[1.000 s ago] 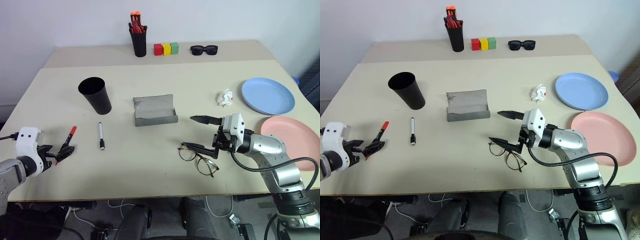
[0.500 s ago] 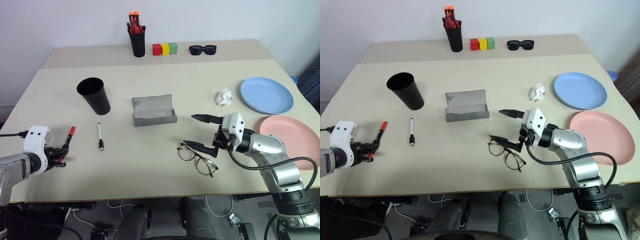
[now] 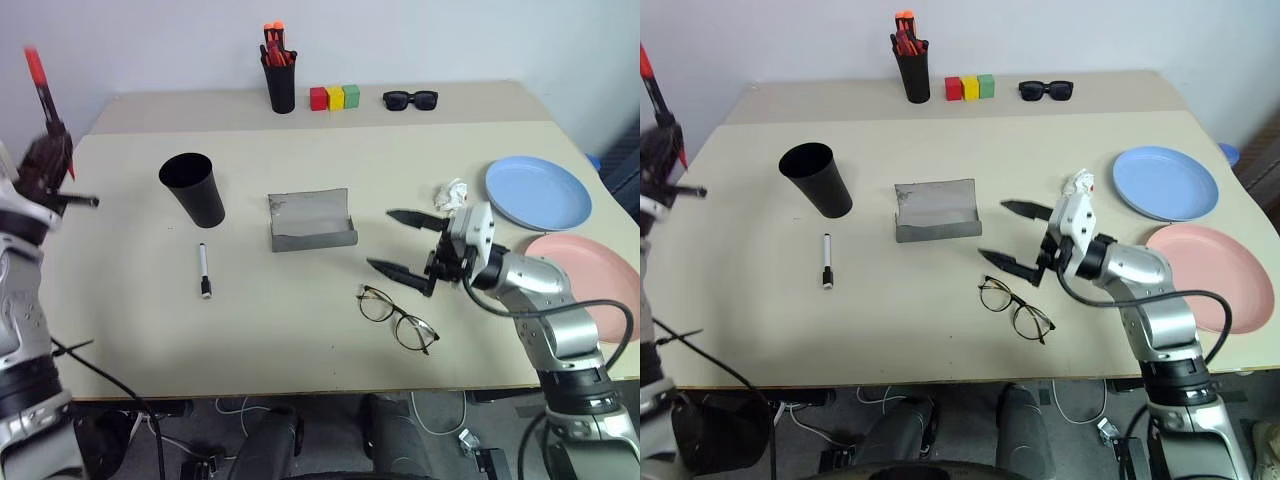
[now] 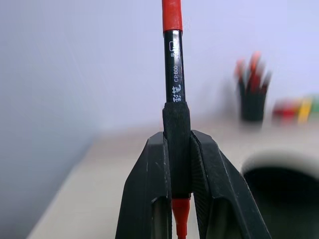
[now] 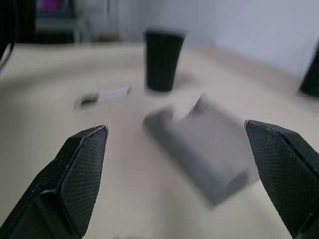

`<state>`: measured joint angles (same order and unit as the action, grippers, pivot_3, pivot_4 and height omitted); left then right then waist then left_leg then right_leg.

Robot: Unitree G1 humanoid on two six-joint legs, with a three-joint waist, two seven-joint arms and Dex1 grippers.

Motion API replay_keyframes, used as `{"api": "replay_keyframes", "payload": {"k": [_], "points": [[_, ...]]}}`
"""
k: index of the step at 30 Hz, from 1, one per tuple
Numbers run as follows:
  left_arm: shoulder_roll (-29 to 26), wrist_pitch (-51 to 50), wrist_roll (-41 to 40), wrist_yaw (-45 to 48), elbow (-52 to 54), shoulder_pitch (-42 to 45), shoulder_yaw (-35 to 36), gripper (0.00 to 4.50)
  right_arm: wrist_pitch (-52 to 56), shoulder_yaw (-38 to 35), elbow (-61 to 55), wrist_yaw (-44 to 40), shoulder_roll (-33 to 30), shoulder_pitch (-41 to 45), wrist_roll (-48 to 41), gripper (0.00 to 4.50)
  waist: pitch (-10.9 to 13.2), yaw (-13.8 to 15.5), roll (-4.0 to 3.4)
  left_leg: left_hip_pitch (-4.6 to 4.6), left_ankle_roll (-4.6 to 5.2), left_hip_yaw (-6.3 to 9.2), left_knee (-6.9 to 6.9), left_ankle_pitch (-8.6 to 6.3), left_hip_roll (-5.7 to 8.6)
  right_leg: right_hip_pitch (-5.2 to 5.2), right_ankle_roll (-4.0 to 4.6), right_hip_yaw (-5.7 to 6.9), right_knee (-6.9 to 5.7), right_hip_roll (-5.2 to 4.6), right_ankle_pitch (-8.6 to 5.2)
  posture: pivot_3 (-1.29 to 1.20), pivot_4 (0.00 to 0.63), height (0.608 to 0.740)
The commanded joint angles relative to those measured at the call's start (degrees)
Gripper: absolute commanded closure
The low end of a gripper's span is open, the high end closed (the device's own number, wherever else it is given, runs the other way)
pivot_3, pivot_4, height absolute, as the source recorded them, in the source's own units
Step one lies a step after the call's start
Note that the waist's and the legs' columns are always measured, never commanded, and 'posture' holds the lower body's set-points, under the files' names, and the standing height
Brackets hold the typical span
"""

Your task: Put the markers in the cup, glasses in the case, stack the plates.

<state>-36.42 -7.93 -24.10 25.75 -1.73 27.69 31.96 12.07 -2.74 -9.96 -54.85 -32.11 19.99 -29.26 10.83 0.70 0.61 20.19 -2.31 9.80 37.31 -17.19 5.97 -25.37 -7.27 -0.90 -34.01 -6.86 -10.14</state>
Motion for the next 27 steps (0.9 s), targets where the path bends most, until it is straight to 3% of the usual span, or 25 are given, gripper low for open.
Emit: {"api": "replay_keyframes", "payload": {"k": [1,10,24,27], "points": [[2.1,8.0,2.5,0.1,-6.7,5.5,-3.4,4.47,0.4,-1.0,-1.4,1.0,0.9,0.9,-1.3,0.0,0.0,0.0,-0.02,-0.01,0.0,0.0,-0.01,0.0,0.02,0.0,0.0,0.0,0.01,0.0,0.0,0.0,0.15,0.74],[9.3,21.8,2.8,1.5,-24.9,13.7,-6.8,4.47,2.4,-1.8,-3.4,3.2,1.0,0.5,-2.2,0.0,0.0,-0.5,0.02,0.05,0.01,-0.03,0.04,0.01,0.06,-0.05,-0.04,-0.02,0.03,0.02,0.03,0.0,0.15,0.74],[14.1,25.7,2.7,4.7,-31.5,9.9,-9.9,4.47,2.3,-1.9,-3.5,5.3,1.1,0.3,-1.8,0.0,0.0,-0.3,0.03,0.09,0.02,-0.03,0.15,0.01,0.08,-0.04,-0.08,-0.05,0.01,0.02,0.07,0.0,0.15,0.74],[14.1,25.9,1.9,5.6,-32.5,9.5,-9.8,3.14,2.3,-1.9,-3.5,5.3,1.0,0.4,-1.8,0.0,0.0,-0.3,0.02,0.09,0.02,-0.03,0.15,0.0,0.08,-0.04,-0.09,-0.05,0.01,0.02,0.07,0.0,0.15,0.74]]}}
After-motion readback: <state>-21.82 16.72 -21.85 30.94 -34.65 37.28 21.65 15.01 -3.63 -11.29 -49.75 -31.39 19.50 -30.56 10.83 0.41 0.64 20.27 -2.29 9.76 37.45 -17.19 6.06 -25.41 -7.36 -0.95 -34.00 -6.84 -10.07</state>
